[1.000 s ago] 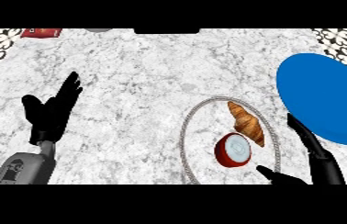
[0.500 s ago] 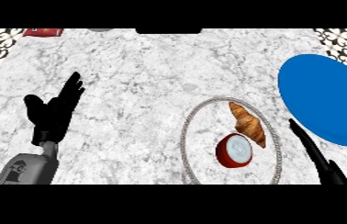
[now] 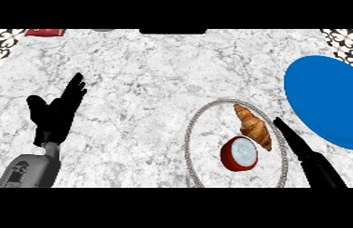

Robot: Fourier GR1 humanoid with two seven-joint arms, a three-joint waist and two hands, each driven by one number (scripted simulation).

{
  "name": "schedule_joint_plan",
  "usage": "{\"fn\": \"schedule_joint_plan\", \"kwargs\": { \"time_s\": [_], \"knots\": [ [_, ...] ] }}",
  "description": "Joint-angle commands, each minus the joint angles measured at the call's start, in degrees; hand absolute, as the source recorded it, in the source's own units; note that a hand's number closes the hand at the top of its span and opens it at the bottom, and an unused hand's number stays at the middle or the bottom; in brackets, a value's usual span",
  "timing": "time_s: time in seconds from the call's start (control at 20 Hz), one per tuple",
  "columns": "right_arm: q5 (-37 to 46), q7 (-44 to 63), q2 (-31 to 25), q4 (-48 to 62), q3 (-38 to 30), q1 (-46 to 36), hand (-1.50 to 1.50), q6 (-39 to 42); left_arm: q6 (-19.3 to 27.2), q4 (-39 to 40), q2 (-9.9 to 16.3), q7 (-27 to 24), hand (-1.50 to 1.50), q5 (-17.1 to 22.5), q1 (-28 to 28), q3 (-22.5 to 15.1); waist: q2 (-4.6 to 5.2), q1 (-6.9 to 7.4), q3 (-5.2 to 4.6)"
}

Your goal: Pick the can from the placemat and place it in the plate

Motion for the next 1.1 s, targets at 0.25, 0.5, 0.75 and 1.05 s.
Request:
{"fn": "schedule_joint_plan", "kwargs": {
  "time_s": [0.25,0.5,0.75,1.05],
  "knots": [
    [5.74,10.53,0.46,0.90,2.73,-4.45,-1.50,9.63,-0.47,2.00,-1.34,-0.43,0.00,-2.70,-1.75,1.77,-0.02,-0.28,0.04],
    [8.95,14.73,6.47,6.08,5.20,-10.40,-1.50,12.78,-4.47,-0.89,-0.08,2.43,0.00,-0.62,-0.73,4.42,-0.04,-0.04,0.04],
    [10.07,16.07,7.33,4.26,2.43,-9.72,-1.50,16.94,-3.60,-7.06,-1.45,3.66,0.00,-3.65,4.15,4.70,-0.09,-0.06,0.05],
    [14.79,15.03,12.63,14.17,2.15,-14.99,-1.50,16.72,-2.18,-1.38,-5.23,3.86,0.00,-7.00,-2.05,4.75,-0.01,-0.13,0.05]
  ]
}}
